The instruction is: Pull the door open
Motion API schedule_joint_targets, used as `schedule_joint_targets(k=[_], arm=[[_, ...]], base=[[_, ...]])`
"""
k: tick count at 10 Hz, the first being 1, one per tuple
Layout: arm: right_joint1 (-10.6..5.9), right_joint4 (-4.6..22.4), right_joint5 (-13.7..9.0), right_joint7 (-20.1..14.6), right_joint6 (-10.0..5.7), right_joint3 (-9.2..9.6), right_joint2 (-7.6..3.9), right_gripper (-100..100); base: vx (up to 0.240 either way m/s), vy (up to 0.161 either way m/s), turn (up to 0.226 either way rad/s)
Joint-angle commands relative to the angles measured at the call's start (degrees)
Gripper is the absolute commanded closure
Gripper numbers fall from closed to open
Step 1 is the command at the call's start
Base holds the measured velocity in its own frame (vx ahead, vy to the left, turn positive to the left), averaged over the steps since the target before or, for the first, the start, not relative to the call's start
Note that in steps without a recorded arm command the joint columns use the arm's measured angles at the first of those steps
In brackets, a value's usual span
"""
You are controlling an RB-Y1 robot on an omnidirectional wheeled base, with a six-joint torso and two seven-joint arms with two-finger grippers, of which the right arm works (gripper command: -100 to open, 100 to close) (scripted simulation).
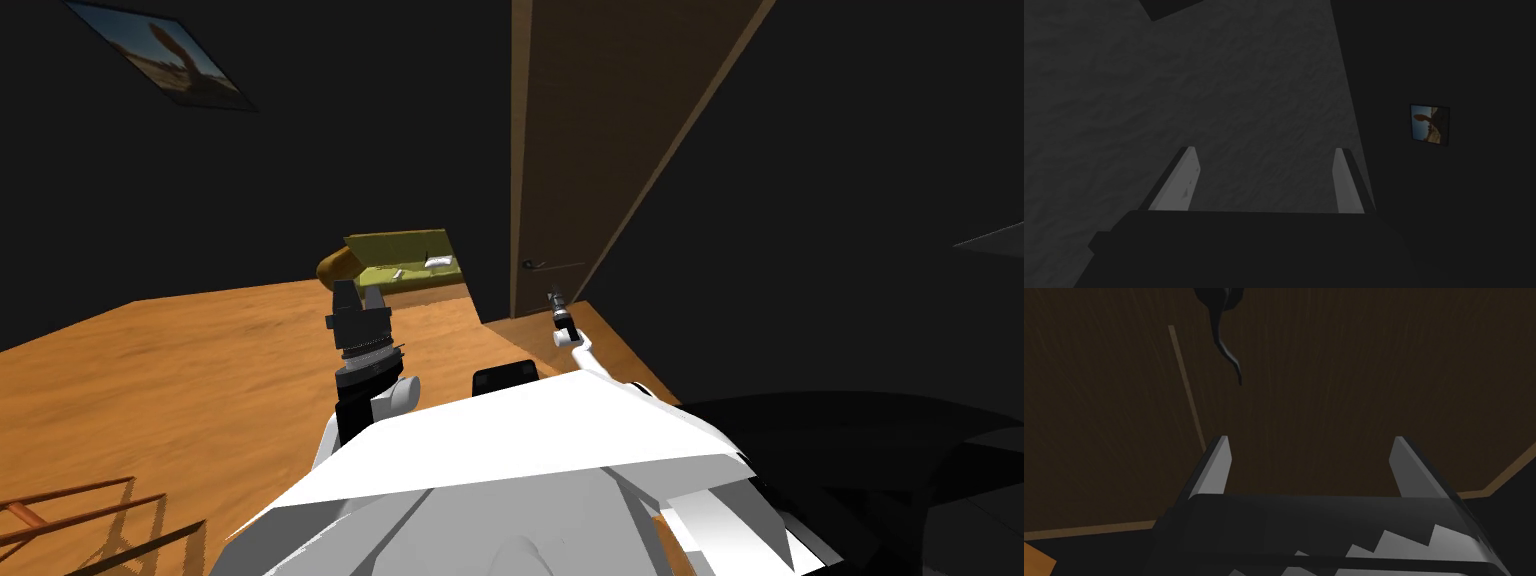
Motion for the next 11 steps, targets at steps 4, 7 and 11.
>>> schedule_joint_targets(k=[4, 7, 11], arm=[[-2.48, 6.0, -0.15, -0.05, -0.41, -0.05, -0.97, -100], [-3.83, 9.22, -0.21, 0.01, -0.6, -0.07, -1.39, -100], [-5.81, 13.93, -0.3, 0.1, -0.88, -0.1, -2.01, -100]], base=[[0.076, -0.055, 0.117], [0.063, -0.058, 0.104], [0.078, -0.063, 0.12]])
